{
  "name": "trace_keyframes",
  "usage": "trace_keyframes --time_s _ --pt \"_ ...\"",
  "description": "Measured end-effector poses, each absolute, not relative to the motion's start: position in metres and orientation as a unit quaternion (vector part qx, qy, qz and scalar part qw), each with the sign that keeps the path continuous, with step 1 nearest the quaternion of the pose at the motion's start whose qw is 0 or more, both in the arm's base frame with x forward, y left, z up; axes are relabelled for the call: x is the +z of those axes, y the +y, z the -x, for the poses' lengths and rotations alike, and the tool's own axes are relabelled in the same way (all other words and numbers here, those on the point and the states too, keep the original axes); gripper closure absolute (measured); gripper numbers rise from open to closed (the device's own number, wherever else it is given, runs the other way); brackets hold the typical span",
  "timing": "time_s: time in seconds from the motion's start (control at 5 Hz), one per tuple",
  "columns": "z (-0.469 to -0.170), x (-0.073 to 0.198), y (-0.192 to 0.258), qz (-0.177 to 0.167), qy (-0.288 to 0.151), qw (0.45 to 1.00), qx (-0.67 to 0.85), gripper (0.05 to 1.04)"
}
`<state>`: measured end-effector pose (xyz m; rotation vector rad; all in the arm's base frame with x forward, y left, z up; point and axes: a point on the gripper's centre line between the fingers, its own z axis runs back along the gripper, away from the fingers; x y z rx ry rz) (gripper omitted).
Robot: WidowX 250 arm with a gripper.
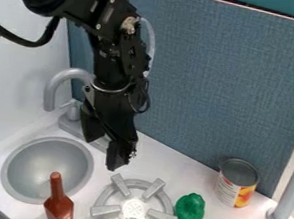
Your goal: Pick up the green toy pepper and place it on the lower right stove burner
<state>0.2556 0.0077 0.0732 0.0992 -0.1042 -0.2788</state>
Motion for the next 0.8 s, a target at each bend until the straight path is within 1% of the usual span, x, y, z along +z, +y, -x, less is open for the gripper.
trace_keyframes --time_s 0.2,0.4,0.6,0.8 --pt "-0.254 0.067 0.008 -0.048 -0.041 0.989 -0.137 0.083" --pt "-0.277 0.034 -0.009 -0.071 -0.028 0.985 -0.155 0.083" --pt "-0.302 0.003 -0.022 -0.071 -0.022 0.983 -0.167 0.083" --pt "-0.326 -0.026 -0.035 -0.053 -0.008 0.982 -0.180 0.083"
